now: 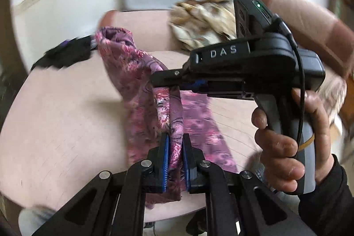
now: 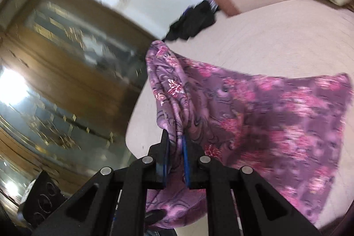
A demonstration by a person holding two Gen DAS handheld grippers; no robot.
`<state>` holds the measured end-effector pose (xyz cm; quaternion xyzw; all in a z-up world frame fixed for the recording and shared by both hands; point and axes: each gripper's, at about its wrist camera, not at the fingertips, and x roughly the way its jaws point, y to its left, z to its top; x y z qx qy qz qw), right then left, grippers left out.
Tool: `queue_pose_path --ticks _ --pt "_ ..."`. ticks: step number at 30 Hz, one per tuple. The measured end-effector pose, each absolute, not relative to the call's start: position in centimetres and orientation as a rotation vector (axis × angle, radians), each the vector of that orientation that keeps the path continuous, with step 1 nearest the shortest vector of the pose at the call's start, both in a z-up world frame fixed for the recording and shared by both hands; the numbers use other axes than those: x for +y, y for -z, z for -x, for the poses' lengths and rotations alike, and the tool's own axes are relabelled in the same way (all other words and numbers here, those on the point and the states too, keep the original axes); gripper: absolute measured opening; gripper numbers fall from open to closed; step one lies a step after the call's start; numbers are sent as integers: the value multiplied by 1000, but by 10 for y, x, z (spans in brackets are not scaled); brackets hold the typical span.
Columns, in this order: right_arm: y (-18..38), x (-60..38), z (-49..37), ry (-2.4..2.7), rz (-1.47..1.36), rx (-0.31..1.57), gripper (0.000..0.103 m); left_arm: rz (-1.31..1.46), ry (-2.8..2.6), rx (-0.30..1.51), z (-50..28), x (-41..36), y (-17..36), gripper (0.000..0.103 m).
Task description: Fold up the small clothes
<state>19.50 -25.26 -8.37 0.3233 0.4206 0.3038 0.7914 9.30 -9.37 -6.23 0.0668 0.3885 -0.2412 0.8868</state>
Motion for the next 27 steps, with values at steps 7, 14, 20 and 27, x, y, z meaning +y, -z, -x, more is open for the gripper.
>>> queue_pose_path --ticks 7,14,20,27 --pt "164 -343 -188 -553 -997 845 10 -244 550 922 -116 -167 109 10" --pt "210 -372 -200 -380 -1034 976 10 -254 551 1039 -131 -211 151 10" --pt "234 -376 -204 -291 -1026 1101 9 -321 565 1092 -126 -228 182 15" --pt "234 -390 -193 -206 -1030 1064 18 15 653 1146 -127 -156 150 33"
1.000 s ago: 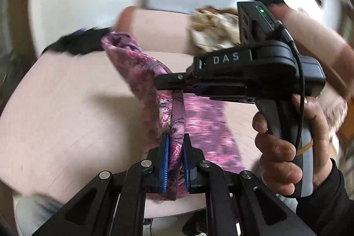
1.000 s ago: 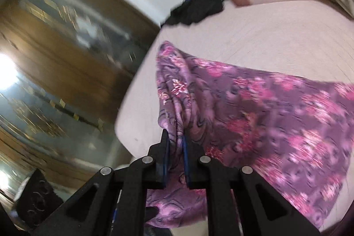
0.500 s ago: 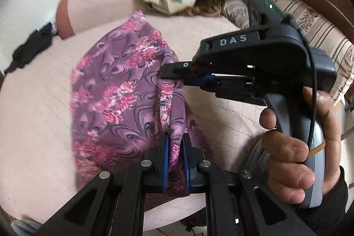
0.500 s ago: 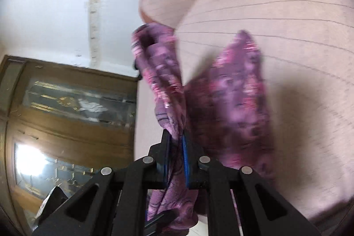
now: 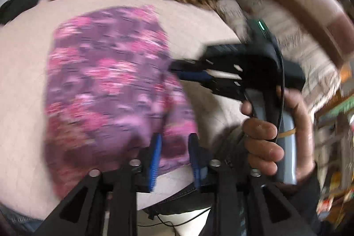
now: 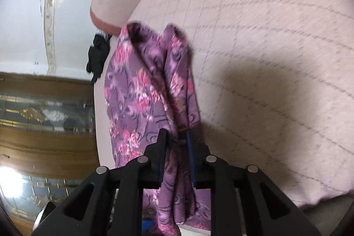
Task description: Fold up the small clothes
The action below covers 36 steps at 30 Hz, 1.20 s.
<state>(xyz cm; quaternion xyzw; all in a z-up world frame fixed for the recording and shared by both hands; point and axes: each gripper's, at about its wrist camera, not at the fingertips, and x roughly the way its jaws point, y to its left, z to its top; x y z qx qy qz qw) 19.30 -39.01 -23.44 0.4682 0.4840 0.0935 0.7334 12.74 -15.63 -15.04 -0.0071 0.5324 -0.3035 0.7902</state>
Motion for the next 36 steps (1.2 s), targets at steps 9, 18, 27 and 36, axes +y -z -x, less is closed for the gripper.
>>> queue_pose_path --ticks 9,18,27,36 --pt "200 -358 -144 -208 -852 993 58 166 327 1164 -147 -47 169 64" --pt "211 -316 -108 116 -443 1161 16 192 340 1240 -147 -43 205 66" --pt "208 -333 -85 53 -551 1101 40 308 399 1275 -146 -27 208 67" --pt "227 -328 -88 -30 -576 1208 47 335 460 1327 -155 -36 228 68"
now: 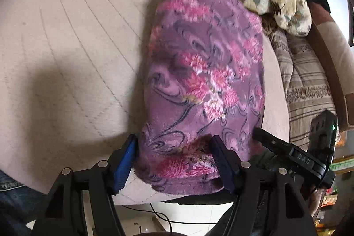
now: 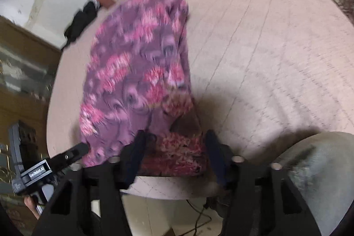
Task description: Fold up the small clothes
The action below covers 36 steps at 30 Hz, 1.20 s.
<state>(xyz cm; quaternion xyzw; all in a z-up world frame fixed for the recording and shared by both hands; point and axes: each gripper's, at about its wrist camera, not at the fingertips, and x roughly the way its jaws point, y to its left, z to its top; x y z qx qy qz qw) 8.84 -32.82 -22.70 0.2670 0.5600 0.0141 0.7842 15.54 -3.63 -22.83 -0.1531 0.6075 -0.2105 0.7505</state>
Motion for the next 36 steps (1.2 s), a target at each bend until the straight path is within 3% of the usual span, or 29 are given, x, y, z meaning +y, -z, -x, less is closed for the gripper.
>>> queue_pose_path --ticks 2,4,7,11,12,13,17,19,20,21,28,33,36 --pt "233 -330 -89 -35 -575 1238 48 310 454 1295 -153 -39 225 47" --pt "234 -328 -87 -55 -577 1244 44 306 456 1295 -151 -38 221 13" --pt "227 -325 -81 -109 -597 1210 16 324 496 1207 -138 -30 190 11" --pt "234 -324 -79 -97 -606 1243 15 244 467 1229 -135 -34 195 11" --pt "238 -324 -83 -90 -612 1264 21 194 411 1258 -139 -35 210 13" --pt "242 -325 -86 -87 -632 1286 42 190 395 1281 -142 -34 219 22" --pt "221 -326 -80 -104 -634 1197 50 261 451 1243 -136 -17 202 34" --pt "203 -327 -82 -153 -637 1117 60 259 455 1182 -137 -7 179 61" --pt "194 -328 -85 -163 -630 1093 62 260 452 1156 -138 -5 171 66" --pt "183 -328 -94 -176 -618 1067 62 251 437 1123 -145 -1 158 72" --pt "139 -351 -203 -248 -615 948 62 279 397 1109 -231 -2 144 73" --pt "176 -367 -272 -242 -695 972 60 375 390 1188 -306 -23 177 73" --pt "205 -364 -279 -233 -693 1016 23 447 406 1240 -335 -33 203 73"
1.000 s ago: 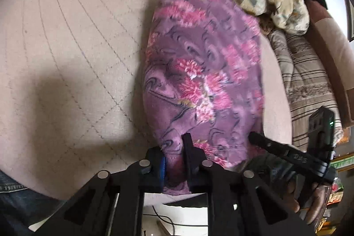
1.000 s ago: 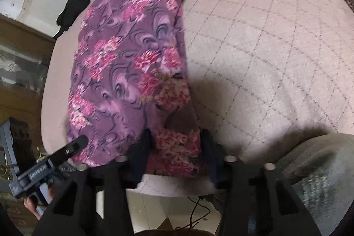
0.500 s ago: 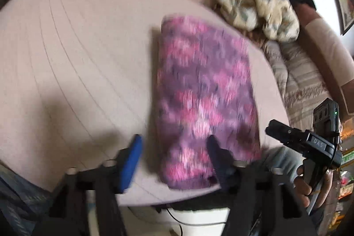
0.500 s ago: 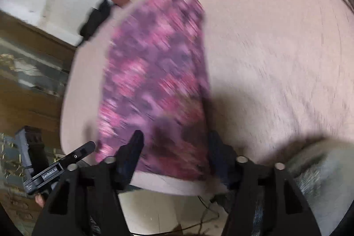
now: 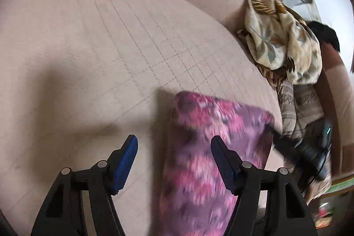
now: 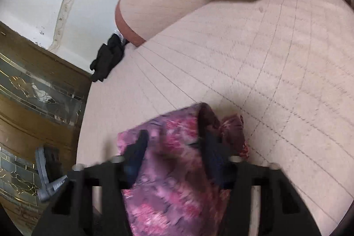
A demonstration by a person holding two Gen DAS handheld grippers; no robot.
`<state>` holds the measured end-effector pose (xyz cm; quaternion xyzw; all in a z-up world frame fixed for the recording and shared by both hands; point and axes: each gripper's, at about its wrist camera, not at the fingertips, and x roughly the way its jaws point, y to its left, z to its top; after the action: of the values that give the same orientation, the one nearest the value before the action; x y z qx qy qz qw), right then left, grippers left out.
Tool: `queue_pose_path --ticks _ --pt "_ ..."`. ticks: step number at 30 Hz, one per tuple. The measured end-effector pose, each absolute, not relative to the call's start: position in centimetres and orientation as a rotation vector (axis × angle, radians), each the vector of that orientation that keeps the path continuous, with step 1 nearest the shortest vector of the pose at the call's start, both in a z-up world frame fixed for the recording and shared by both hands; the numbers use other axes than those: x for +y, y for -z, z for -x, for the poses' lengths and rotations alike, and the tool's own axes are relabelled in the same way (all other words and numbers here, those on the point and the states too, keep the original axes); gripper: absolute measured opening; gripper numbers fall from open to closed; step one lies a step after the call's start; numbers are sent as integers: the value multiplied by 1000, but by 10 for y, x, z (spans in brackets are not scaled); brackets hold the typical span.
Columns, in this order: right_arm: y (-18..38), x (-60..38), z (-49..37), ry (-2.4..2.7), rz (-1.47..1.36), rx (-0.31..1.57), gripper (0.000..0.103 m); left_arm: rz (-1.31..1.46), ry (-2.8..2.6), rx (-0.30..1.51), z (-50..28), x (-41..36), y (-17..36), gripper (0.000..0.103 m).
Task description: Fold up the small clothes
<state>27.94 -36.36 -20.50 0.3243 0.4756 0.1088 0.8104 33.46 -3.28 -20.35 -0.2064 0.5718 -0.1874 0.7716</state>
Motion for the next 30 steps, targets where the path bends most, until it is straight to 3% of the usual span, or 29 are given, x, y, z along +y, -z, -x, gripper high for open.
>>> queue_pose_path --ticks 1,5,8,10,12,13,14,16,22,24,25,26,28,30 --pt "213 -362 -283 -209 -677 1060 5 474 407 1267 -344 -37 214 72" --pt "192 -367 -268 -156 -593 1033 4 551 450 1276 -355 -46 227 72" --pt "236 -367 -281 -110 -593 1177 4 525 448 1290 -358 -54 234 74" --pt "237 -371 -283 -115 -657 1167 3 518 435 1294 -358 -55 234 74" --pt "216 -374 -276 -128 -625 1107 14 516 433 1291 -355 -54 230 73" --pt "210 -376 -271 -118 -620 1088 35 504 431 1288 -353 -54 226 73" --pt "205 -383 -263 -108 -630 1059 68 491 426 1288 -353 -55 224 73" --pt "203 -397 -252 -109 -702 1025 80 484 423 1295 -350 -55 223 73" --pt "260 -408 -270 -174 -962 1139 80 535 391 1343 -356 -60 241 74" --pt "254 -397 -277 -197 -904 1119 76 566 385 1353 -359 -61 245 67" --pt "254 -390 -278 -206 -878 1130 52 577 396 1351 -358 -61 244 49" --pt "256 -385 -279 -194 -851 1145 42 579 411 1354 -357 -62 241 48" --pt "254 -379 -277 -176 -805 1142 35 553 423 1333 -353 -62 227 34" --pt "243 -376 -275 -190 -793 1113 27 549 460 1299 -348 -56 208 31"
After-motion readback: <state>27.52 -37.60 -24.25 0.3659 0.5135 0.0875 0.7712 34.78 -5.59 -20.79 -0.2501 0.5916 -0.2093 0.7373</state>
